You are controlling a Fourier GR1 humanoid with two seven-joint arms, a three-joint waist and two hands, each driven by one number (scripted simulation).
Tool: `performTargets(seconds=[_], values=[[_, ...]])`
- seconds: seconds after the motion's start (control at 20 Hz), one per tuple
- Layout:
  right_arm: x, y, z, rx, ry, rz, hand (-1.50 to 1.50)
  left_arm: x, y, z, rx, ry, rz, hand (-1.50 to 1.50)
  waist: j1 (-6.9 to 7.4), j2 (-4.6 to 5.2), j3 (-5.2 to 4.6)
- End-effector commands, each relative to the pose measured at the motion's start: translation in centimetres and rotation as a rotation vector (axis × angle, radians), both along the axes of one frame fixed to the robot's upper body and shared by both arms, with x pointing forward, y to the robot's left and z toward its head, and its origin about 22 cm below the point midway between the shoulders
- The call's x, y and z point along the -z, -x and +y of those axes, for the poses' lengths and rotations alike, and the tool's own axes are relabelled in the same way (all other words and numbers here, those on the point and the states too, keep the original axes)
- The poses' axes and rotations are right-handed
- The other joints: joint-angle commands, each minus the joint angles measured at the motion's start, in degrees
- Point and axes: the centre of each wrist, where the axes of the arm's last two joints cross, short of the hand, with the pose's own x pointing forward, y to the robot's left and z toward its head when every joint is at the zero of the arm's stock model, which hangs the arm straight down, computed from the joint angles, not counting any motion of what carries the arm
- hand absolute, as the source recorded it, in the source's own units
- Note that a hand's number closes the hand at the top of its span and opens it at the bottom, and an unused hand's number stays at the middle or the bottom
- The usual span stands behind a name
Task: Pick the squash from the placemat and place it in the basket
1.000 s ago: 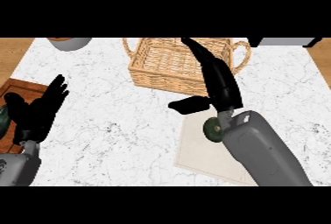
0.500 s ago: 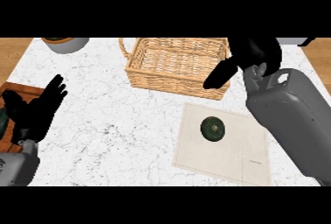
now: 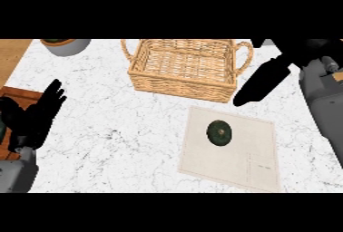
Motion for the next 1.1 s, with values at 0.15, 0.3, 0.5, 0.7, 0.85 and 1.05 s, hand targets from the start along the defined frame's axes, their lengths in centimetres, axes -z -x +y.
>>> performTargets(seconds=[0.15, 0.3, 0.5, 0.7, 0.85, 1.05], values=[[0.1, 5.9, -3.0, 0.03, -0.024, 0.101, -1.5, -1.8, -0.8, 0.8, -0.015, 0.002, -0.007, 0.0, -0.58, -0.03, 0.09], [-0.1, 7.8, -4.6, 0.079, -0.068, -0.015, -1.5, -0.1, -0.2, -0.7, 0.018, 0.008, -0.015, 0.0, 0.69, 0.44, 0.08], [4.6, 9.2, -5.8, 0.079, -0.117, -0.007, -1.5, 0.6, 0.0, -0.5, 0.035, 0.001, -0.011, 0.0, 1.09, 0.7, 0.09], [9.5, 11.3, -4.5, 0.081, -0.117, -0.037, -1.5, 0.6, 0.1, -1.4, 0.038, 0.006, -0.014, 0.0, 1.29, 0.78, 0.13], [11.2, 11.5, -6.5, 0.078, -0.1, -0.075, -1.5, -1.0, -1.2, 0.0, 0.051, 0.035, -0.01, 0.0, 1.2, 0.8, 0.13], [15.2, 9.6, -4.0, 0.101, -0.114, -0.097, -1.5, 0.7, 0.0, -2.3, 0.034, 0.005, -0.015, 0.0, 1.75, 0.8, 0.11]])
